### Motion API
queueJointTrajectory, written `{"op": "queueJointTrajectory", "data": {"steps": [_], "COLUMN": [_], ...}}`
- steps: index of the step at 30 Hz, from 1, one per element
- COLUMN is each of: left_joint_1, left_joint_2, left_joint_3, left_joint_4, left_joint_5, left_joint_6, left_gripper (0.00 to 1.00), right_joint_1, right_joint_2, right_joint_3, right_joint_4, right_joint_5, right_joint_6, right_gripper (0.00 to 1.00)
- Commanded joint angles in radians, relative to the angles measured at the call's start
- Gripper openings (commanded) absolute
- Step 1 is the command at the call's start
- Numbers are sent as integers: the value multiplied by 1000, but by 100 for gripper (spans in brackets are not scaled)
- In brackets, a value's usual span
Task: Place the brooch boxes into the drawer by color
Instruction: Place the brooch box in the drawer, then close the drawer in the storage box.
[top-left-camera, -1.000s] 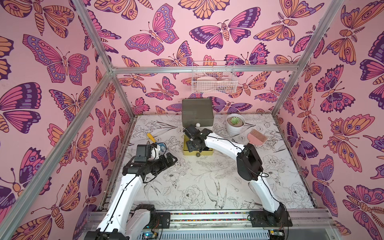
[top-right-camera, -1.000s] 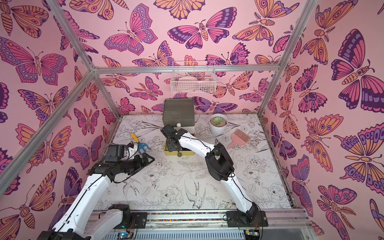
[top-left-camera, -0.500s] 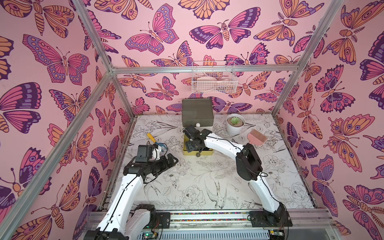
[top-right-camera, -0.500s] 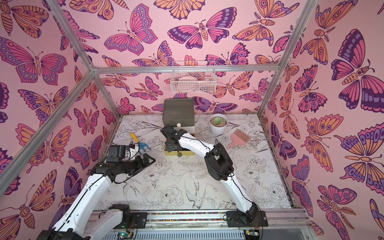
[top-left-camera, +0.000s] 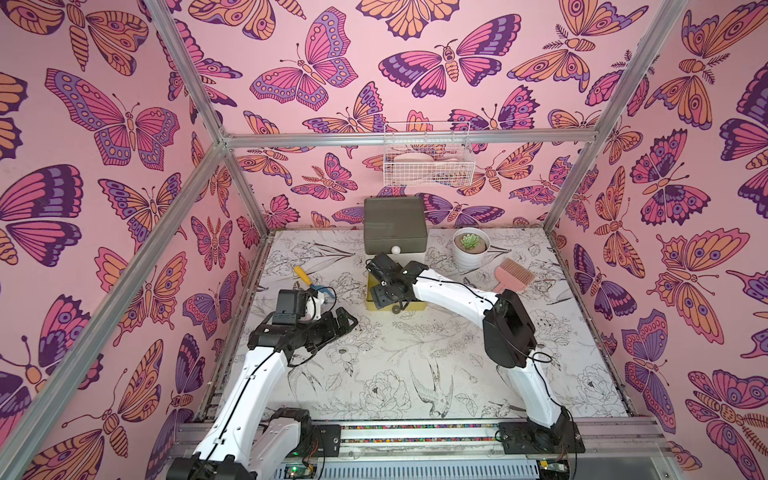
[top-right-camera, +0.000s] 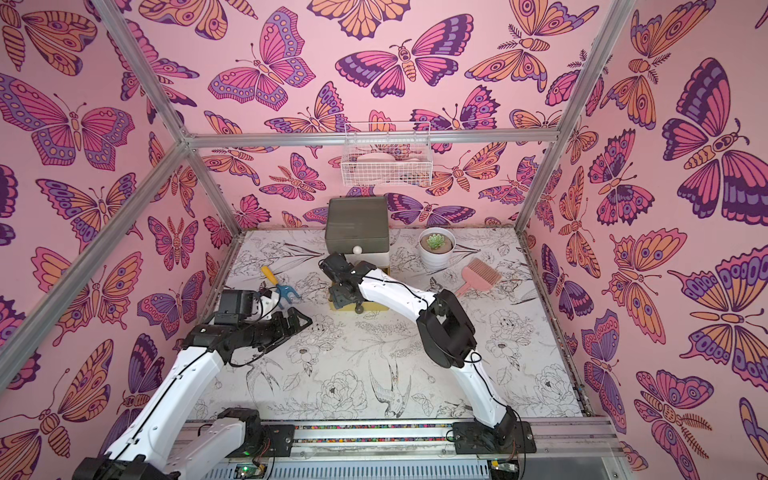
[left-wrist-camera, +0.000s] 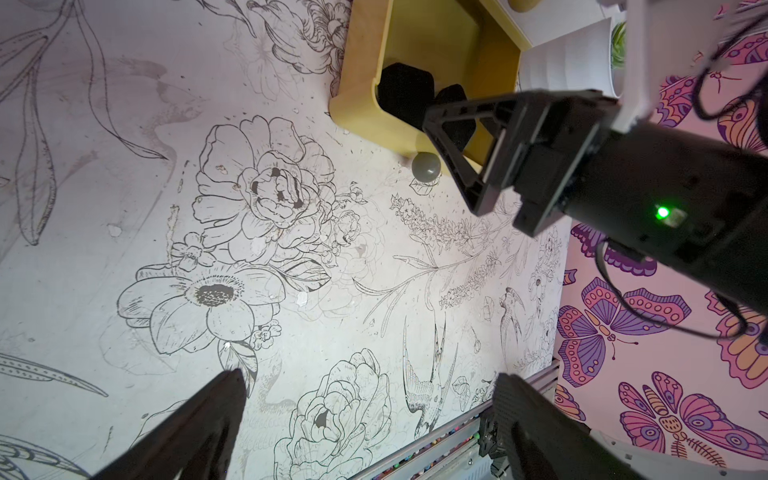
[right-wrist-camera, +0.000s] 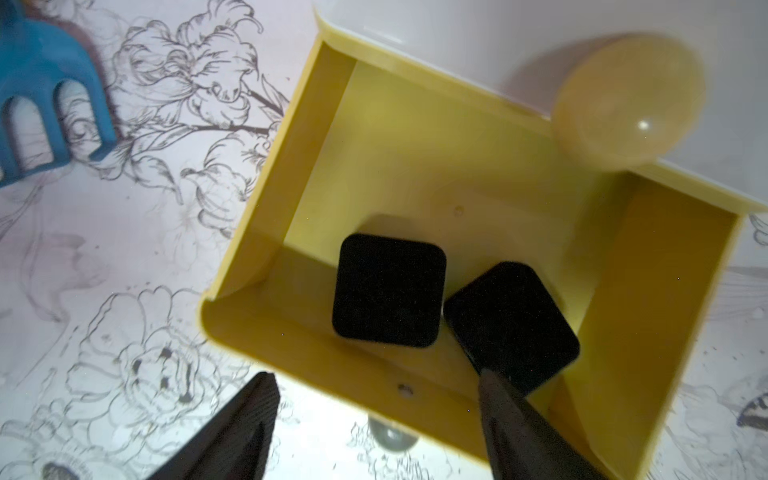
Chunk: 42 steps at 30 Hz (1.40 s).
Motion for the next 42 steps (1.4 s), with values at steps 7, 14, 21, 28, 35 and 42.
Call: {"op": "queueJointTrajectory", "data": {"steps": [7, 14, 21, 28, 35, 42], "left_joint_1": [-19, -28, -34, -36, -36, -36], "left_joint_2": [-3, -24, -29, -44, -83, -81], "left_joint_3": [8, -6, -13, -23, -51, -51], "left_joint_4": [-9, -3, -1, -2, -2, -2], "left_joint_5": [-38, -46, -34, -29, -22, -23], "left_joint_6": [-4, -20, -19, -21, -29, -32], "left_gripper": [100, 100, 100, 100, 100, 100], "right_joint_1": [51, 19, -65, -65, -62, -53], "right_joint_2": [-362, -614, -513, -364, -377, -389], "right_joint_3": [-507, -998, -1155, -1142, -1127, -1070], "right_joint_4": [357, 1055, 1460, 1638, 1471, 1187], "right_joint_5": [-63, -187, -304, -346, -295, -253], "right_joint_6": [181, 480, 781, 903, 858, 798], "right_gripper": [64, 62, 66, 63, 59, 56]}}
